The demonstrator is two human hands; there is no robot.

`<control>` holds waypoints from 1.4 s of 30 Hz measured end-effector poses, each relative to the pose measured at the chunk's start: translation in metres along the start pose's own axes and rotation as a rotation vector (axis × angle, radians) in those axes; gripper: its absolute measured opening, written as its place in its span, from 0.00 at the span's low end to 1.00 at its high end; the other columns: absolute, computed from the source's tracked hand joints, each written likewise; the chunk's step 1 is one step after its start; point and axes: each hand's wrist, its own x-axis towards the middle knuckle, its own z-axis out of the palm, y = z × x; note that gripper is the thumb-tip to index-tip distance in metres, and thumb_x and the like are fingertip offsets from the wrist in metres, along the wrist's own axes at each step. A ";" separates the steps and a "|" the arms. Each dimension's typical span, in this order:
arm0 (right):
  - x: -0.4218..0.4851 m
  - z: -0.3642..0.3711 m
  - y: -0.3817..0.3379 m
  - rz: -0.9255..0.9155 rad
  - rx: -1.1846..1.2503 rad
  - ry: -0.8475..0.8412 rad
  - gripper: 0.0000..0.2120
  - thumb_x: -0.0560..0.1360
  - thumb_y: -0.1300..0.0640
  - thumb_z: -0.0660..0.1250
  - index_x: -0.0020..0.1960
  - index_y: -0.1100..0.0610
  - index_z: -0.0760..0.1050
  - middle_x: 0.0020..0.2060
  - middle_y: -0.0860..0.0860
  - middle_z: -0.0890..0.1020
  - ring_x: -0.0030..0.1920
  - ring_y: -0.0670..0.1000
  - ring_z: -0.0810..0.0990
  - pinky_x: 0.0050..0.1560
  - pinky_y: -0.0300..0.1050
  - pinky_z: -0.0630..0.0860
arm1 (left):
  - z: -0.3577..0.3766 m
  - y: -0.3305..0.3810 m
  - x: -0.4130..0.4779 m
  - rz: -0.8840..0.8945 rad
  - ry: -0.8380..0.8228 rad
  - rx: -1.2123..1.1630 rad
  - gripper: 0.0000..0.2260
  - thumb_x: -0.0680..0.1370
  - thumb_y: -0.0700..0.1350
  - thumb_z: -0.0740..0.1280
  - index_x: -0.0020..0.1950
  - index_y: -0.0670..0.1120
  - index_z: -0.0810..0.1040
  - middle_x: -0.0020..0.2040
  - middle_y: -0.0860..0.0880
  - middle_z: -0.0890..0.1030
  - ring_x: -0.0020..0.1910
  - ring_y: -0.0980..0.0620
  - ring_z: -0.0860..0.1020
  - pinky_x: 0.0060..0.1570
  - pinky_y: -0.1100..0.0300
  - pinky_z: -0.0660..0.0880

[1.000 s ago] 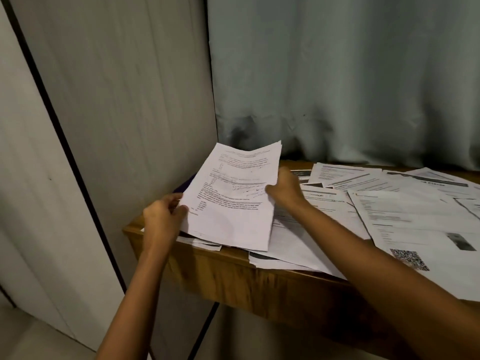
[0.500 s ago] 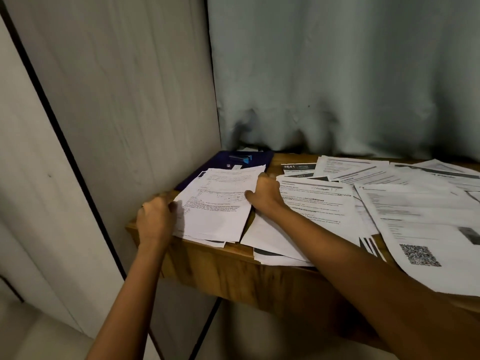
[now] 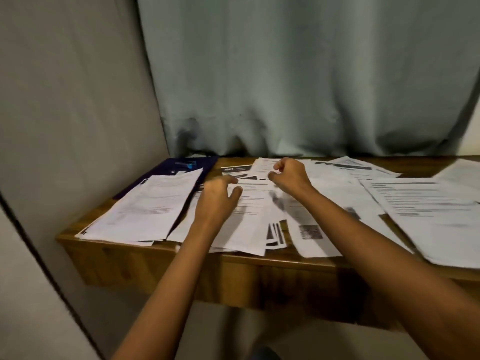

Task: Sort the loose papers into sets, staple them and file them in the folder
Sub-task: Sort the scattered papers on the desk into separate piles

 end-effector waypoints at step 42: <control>-0.019 -0.338 0.357 0.920 -0.400 0.564 0.32 0.67 0.48 0.77 0.64 0.59 0.68 0.61 0.57 0.76 0.61 0.58 0.74 0.63 0.52 0.70 | 0.278 0.280 -0.007 0.407 -0.482 -0.264 0.14 0.77 0.52 0.67 0.61 0.50 0.78 0.60 0.52 0.79 0.59 0.53 0.73 0.60 0.55 0.72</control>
